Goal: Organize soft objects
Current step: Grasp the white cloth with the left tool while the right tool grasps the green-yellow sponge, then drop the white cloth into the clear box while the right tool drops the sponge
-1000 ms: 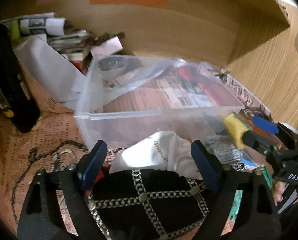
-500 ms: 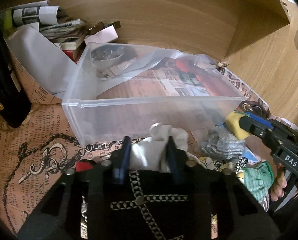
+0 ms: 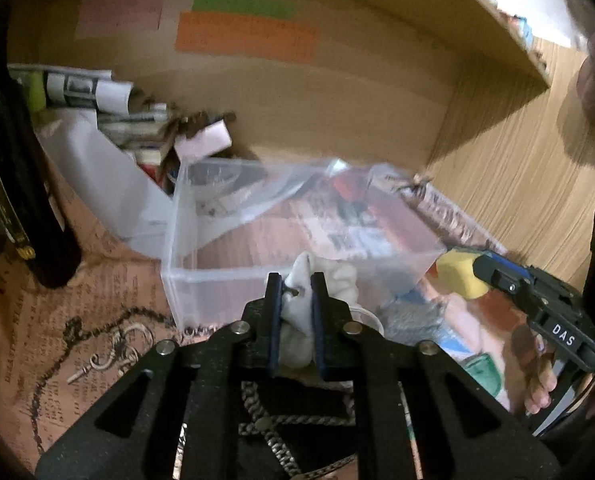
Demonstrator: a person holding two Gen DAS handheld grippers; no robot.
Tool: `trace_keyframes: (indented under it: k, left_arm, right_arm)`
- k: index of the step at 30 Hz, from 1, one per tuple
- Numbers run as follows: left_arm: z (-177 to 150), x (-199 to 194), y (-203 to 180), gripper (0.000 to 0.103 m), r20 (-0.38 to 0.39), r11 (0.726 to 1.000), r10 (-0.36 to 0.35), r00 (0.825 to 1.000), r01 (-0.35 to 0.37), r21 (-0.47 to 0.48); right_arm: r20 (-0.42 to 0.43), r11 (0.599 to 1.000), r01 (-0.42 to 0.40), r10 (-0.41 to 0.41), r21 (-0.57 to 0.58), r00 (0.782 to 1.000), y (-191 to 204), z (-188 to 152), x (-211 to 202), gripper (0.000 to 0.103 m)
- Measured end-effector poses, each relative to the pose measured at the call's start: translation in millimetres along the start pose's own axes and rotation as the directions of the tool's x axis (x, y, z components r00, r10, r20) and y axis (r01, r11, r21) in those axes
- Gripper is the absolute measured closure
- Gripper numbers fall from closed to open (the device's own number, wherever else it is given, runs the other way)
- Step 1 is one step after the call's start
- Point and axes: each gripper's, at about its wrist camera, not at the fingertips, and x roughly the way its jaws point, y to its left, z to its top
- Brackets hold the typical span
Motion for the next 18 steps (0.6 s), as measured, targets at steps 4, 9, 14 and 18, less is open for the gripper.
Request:
trace_keyframes:
  k: [4, 9, 14, 18]
  left_arm:
    - [14.6, -14.5, -4.0, 0.091, 0.060, 1.000, -0.009, 0.998, 0.009, 0.004]
    - [34.7, -30.4, -5.0, 0.091, 0.138, 1.000, 0.000, 0.990, -0.002, 0.011]
    - [55.6, -33.4, -2.1, 0.091, 0.176, 1.000, 0.012, 0.984, -0.013, 0.005]
    - [73.4, -20.9, 6.0, 0.091, 0.178, 0.999, 0.038, 0.983, -0.038, -0.001]
  right_arm:
    - [0.051, 1.000, -0.011, 0.012, -0.014, 0.999, 6.0, 10.5, -12.3, 0.084]
    - [0.101, 0.999, -0.018, 0.022, -0.039, 0.995, 14.6, 24.8, -16.1, 0.084]
    - [0.123, 0.998, -0.029, 0.036, -0.060, 0.992, 20.5, 38.7, -11.3, 0.084]
    - [0.124, 0.996, -0.031, 0.042, -0.087, 0.991, 23.4, 52.7, -0.8, 0.084]
